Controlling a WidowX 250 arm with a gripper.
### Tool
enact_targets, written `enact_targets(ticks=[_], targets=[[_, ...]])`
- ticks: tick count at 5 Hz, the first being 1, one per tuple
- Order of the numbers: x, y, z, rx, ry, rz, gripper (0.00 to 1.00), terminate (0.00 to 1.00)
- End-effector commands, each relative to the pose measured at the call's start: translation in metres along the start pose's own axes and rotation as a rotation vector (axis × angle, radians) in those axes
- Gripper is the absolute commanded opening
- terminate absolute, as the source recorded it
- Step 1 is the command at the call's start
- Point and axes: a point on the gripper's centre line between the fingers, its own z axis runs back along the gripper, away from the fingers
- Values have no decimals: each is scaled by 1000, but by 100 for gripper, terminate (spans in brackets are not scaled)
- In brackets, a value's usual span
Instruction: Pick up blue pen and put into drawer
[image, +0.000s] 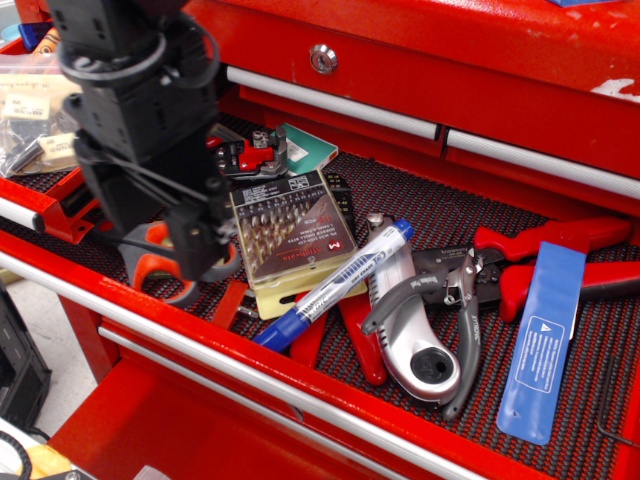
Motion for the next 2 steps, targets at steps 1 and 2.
enact_targets(ticks=[1, 2], targets=[[37, -13, -13, -12, -99, -32, 100, 0], [47, -11, -17, -17, -110, -66, 100, 0]])
